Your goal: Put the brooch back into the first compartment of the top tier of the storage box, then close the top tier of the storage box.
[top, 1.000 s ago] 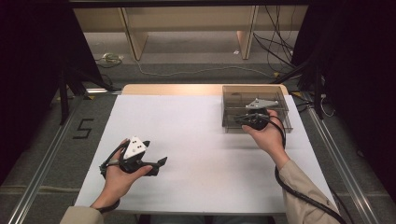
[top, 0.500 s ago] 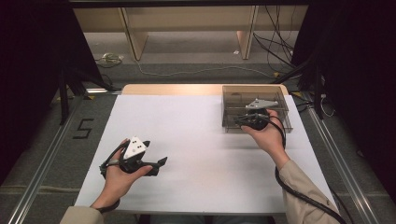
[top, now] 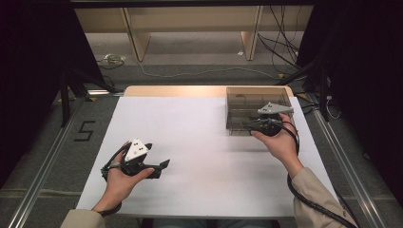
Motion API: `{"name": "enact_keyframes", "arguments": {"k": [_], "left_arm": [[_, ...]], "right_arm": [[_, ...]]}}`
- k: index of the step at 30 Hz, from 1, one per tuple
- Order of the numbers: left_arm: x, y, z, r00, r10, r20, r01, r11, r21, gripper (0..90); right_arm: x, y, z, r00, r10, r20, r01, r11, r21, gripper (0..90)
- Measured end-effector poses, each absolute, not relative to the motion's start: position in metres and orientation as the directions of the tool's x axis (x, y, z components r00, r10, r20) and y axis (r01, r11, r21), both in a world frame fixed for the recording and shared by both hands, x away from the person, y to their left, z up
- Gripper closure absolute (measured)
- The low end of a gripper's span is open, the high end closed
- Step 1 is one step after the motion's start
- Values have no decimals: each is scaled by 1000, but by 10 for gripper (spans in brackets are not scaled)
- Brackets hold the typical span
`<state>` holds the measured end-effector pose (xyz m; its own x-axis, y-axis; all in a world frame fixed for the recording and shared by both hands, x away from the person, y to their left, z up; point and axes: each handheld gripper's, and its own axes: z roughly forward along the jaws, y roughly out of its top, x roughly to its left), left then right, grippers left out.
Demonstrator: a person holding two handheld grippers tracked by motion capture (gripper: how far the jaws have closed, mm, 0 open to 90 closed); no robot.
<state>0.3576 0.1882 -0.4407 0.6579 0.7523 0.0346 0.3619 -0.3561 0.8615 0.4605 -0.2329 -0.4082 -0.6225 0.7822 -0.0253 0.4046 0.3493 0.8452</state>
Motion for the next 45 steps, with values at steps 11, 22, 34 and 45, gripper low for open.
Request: {"name": "enact_keyframes", "arguments": {"k": [11, 22, 34, 45], "left_arm": [[360, 186, -441, 661, 750, 27, 362, -351, 864, 131], [362, 181, -441, 656, 755, 22, 376, -352, 857, 134], [360, 186, -440, 643, 765, 17, 377, -336, 863, 136], [357, 187, -439, 649, 760, 25, 366, -340, 866, 136]], "right_arm": [[452, -239, -404, -613, 790, -24, 376, 318, 870, 545], [428, -266, -403, -593, 804, -46, 354, 312, 882, 900], [421, -288, -415, -568, 818, -87, 387, 359, 849, 900], [417, -301, -428, -552, 826, -116, 431, 402, 808, 900]]}}
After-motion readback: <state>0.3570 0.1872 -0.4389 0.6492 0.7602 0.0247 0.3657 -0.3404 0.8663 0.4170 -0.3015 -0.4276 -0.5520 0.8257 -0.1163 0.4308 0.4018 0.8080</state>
